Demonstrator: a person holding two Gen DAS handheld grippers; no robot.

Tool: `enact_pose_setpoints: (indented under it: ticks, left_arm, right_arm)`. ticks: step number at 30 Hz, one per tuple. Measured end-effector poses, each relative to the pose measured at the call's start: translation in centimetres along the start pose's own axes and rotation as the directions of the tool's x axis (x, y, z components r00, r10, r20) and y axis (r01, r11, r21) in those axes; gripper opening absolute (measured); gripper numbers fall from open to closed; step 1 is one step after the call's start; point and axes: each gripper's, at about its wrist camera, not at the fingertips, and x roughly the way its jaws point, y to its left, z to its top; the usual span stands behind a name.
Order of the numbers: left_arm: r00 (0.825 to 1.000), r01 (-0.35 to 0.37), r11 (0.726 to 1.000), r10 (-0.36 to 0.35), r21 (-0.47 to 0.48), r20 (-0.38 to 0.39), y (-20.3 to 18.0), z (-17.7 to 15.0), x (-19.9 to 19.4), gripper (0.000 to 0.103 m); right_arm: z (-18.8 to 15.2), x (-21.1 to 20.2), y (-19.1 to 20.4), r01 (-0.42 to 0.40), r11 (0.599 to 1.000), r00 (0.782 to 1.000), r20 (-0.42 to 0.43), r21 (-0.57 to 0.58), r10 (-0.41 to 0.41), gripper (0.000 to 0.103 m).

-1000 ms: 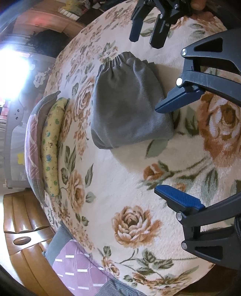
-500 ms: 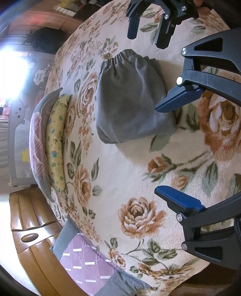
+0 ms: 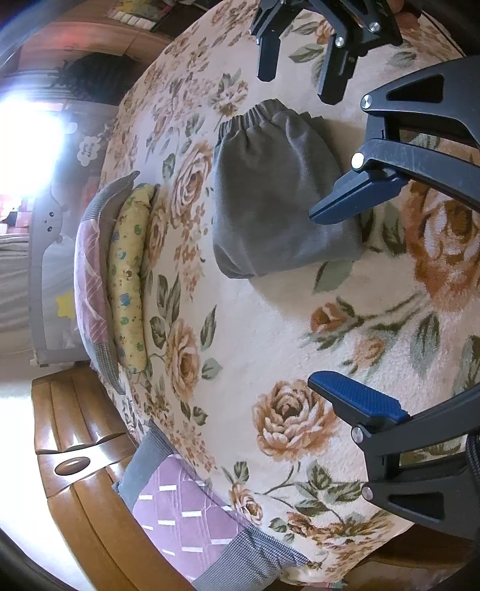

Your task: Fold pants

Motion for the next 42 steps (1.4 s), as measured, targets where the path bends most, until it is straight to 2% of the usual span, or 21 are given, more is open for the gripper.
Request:
enact_pose_setpoints:
  ticks: [13,29,42]
  left_arm:
    - [0.999,-0.017,1.000,0.017,-0.006,0.028,0.3,0.5,-0.5,0.082]
    - [0.999,0.007,1.000,-0.006,-0.007,0.035,0.3,0.6,0.6,0.082]
    - [1.000,0.014,1.000,-0.014,0.003,0.003,0.2,0.4,2.3,0.082]
  right_arm:
    - [0.1,0.4,0.8,0.001,1.000,1.000,-0.009,-0.028,-0.002,0.098]
    - [0.2,1.1,0.5,0.000,1.000,1.000,-0.018,-0.020,0.000,0.098]
    - [0.3,2.2,-0.1,-0.006,1.000,0.999,-0.034,-0.016,0.005,0.098]
